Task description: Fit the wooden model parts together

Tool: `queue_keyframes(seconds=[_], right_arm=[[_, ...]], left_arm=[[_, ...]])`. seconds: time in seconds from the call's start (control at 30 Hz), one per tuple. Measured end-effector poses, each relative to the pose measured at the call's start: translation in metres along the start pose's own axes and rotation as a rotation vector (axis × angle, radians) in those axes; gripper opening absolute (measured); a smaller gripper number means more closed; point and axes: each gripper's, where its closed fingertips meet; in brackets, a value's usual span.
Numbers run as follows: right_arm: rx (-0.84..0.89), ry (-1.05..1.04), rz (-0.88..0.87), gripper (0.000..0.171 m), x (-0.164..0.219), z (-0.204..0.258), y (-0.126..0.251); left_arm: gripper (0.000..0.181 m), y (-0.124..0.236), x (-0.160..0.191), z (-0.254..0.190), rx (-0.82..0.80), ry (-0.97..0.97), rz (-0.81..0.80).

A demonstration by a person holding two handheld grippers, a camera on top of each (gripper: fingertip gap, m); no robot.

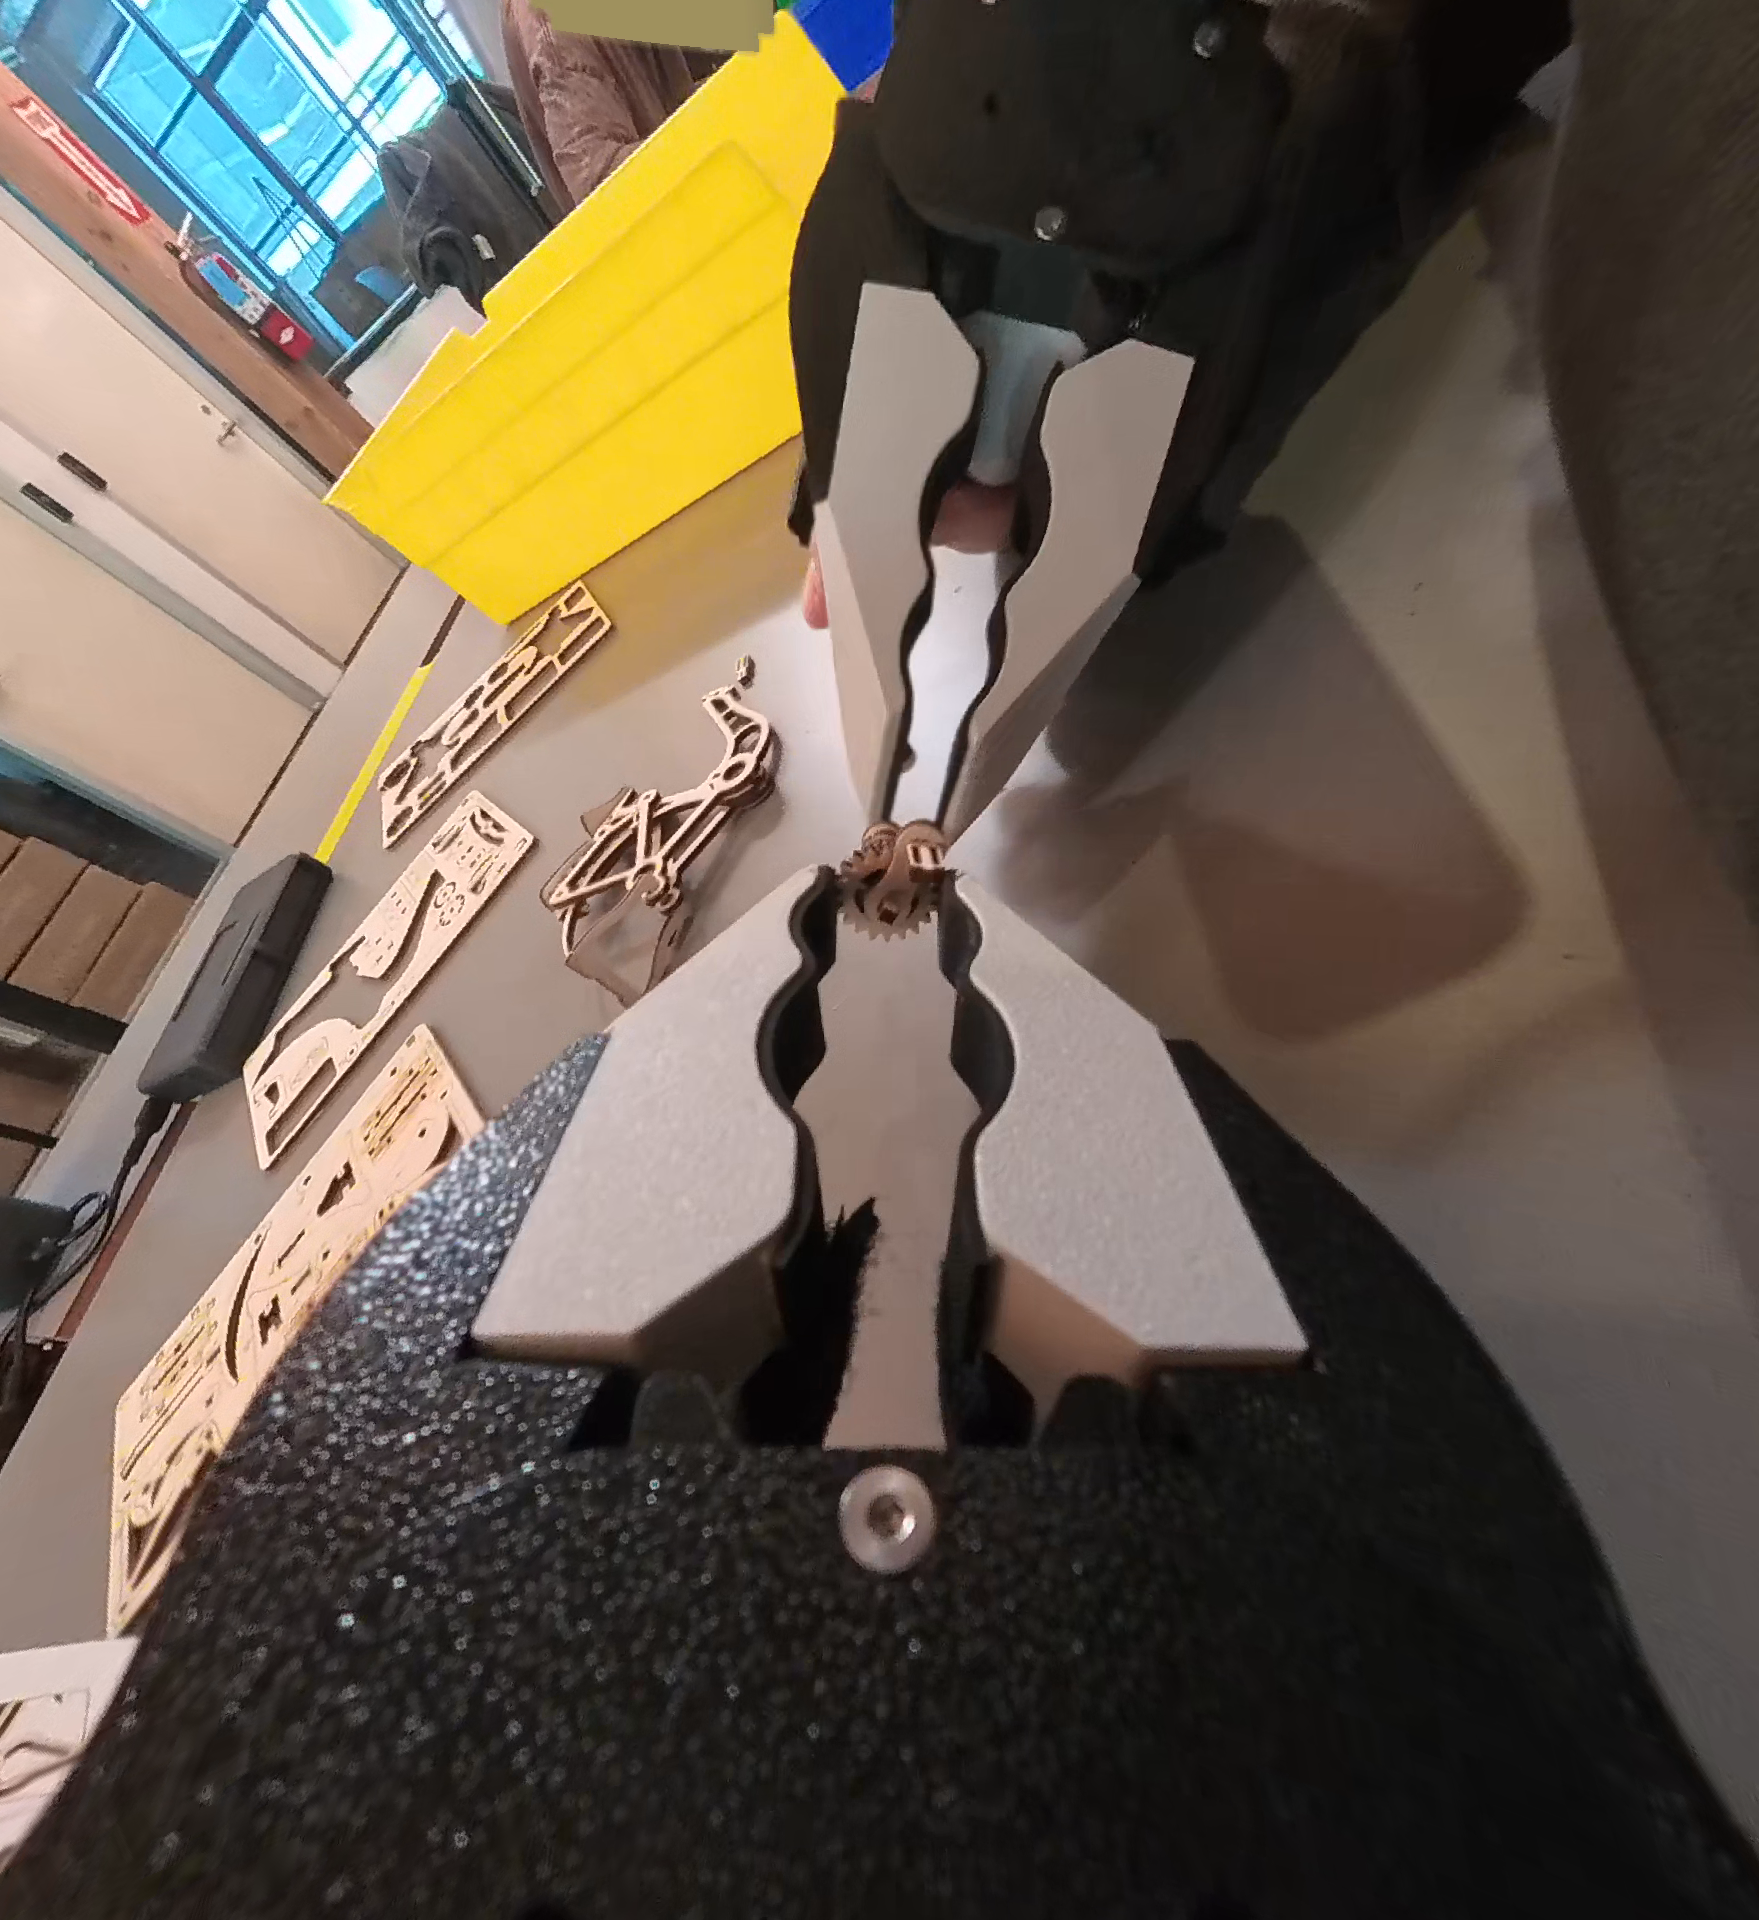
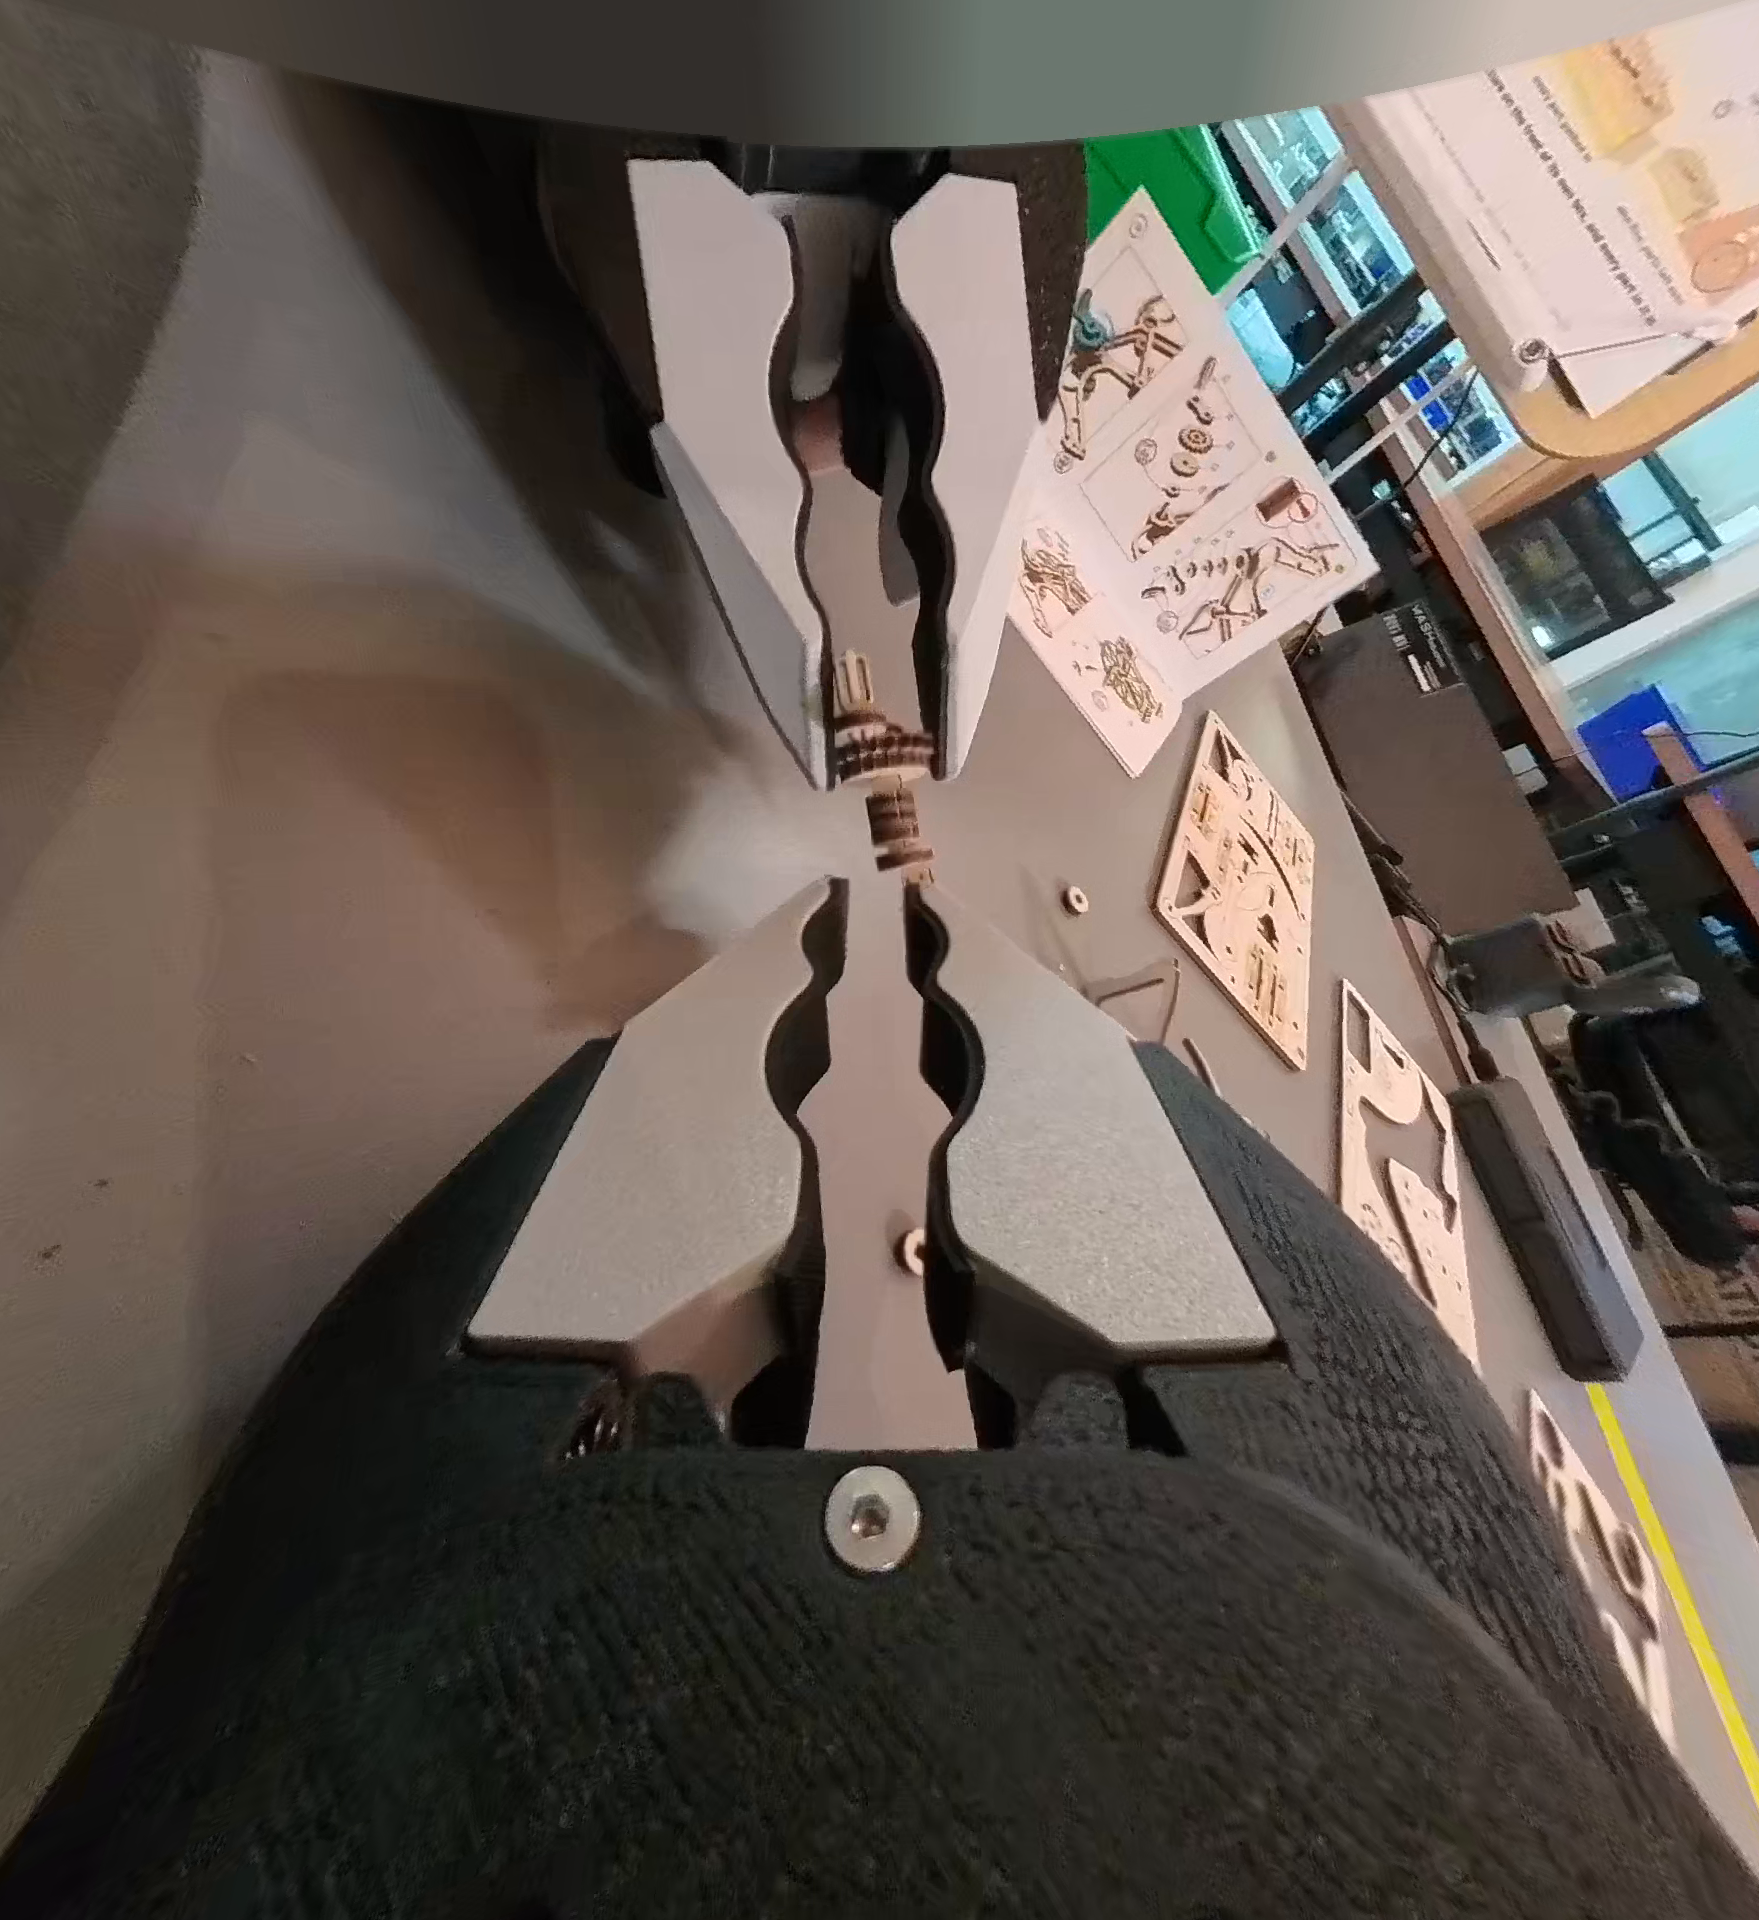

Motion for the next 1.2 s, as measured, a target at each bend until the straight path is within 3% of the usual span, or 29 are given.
queue_keyframes(seconds=[0.13, 0.77, 0.93, 1.07, 1.2], right_arm=[[0.000, 0.009, -0.001, 0.000, 0.000, 0.003, -0.001], [0.019, 0.088, 0.044, 0.000, 0.005, 0.007, -0.006], [0.060, -0.088, -0.122, 0.002, -0.017, -0.013, 0.004], [0.068, -0.162, -0.272, 0.025, -0.036, -0.022, 0.015], [0.041, -0.190, -0.364, 0.011, -0.048, -0.020, 0.022]], left_arm=[[0.017, -0.001, -0.001, -0.003, 0.014, -0.007, -0.001], [0.017, -0.003, 0.000, -0.008, 0.038, -0.008, 0.010], [0.017, 0.008, -0.018, 0.019, -0.009, 0.245, -0.153], [0.017, 0.016, -0.033, 0.029, 0.064, 0.516, -0.320], [0.017, 0.017, -0.040, 0.027, 0.129, 0.606, -0.376]])
Point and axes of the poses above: each gripper's, where its closed fingertips meet, y back along the fingers, x out of its underside, z = x × y across the jaws, and after that the axes turned 9 degrees about -y, right-handed
